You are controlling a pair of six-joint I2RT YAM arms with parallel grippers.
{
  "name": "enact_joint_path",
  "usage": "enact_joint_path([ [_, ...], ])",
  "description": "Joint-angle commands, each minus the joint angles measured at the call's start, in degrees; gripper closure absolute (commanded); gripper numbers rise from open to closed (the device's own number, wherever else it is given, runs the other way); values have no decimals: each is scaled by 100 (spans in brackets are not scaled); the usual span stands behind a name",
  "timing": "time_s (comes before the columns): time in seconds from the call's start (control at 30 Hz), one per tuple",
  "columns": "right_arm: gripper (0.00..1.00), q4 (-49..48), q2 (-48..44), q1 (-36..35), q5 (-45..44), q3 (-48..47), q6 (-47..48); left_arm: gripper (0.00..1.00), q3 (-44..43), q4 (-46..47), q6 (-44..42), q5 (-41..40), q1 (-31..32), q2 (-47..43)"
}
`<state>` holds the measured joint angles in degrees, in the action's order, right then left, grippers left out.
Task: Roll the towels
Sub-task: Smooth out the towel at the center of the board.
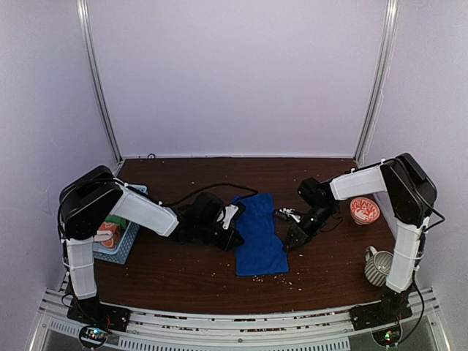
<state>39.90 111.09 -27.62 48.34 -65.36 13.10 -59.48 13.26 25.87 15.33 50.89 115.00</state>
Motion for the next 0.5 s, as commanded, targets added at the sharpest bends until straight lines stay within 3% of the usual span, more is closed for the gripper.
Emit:
enact_joint_path([
  [0.0, 98, 165, -158, 6, -71, 164, 5, 100, 66, -205, -30, -233, -27, 170],
  [0.13, 95, 179, -133, 5, -39, 153, 8, 100, 42, -224, -55, -204, -27, 124],
  [0.3, 75, 646, -263, 39, 80, -329, 330, 97, 148, -47, -367, 209, -27, -391],
  [0.47, 74, 381, -240, 157, -157, -666, 49, 92, 112, -94, -651, 213, -28, -849],
])
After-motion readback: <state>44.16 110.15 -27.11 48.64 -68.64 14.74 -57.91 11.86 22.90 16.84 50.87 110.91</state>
